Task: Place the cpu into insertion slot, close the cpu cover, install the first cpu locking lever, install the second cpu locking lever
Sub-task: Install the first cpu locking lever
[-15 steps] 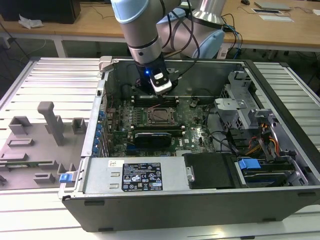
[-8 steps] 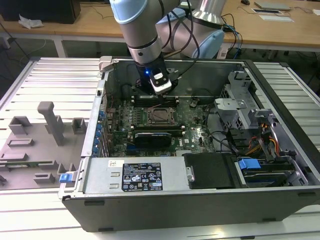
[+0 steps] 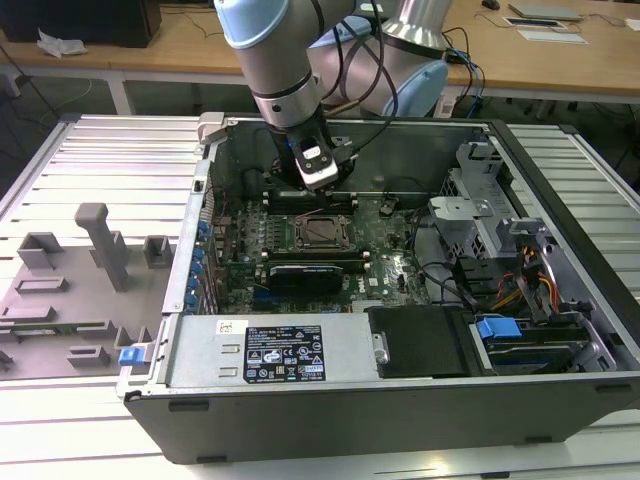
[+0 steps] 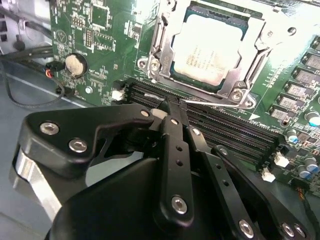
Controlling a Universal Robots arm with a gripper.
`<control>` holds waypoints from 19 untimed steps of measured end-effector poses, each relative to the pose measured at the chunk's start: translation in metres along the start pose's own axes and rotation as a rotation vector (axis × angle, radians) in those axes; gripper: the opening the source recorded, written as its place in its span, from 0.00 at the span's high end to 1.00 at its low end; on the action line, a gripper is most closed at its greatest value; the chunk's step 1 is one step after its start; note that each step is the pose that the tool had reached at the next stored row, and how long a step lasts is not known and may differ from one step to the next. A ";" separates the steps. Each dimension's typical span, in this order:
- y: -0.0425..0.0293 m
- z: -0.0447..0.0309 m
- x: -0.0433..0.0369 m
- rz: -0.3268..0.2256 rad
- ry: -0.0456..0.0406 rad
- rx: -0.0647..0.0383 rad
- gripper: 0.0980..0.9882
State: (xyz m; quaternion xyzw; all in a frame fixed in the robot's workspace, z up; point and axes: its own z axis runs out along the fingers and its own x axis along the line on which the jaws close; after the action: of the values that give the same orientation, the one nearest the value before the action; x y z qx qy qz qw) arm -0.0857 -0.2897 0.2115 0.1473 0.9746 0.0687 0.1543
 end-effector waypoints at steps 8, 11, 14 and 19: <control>0.0044 0.0024 0.0026 0.043 -0.0128 0.011 0.99; 0.0040 0.0041 0.0031 0.046 -0.0213 0.010 0.99; 0.0036 0.0063 0.0038 0.049 -0.0304 0.008 0.99; 0.0039 0.0073 0.0061 0.056 -0.0367 0.009 0.99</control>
State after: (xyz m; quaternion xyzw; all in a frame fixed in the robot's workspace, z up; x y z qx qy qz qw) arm -0.0879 -0.2835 0.2036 0.1765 0.9673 0.0661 0.1695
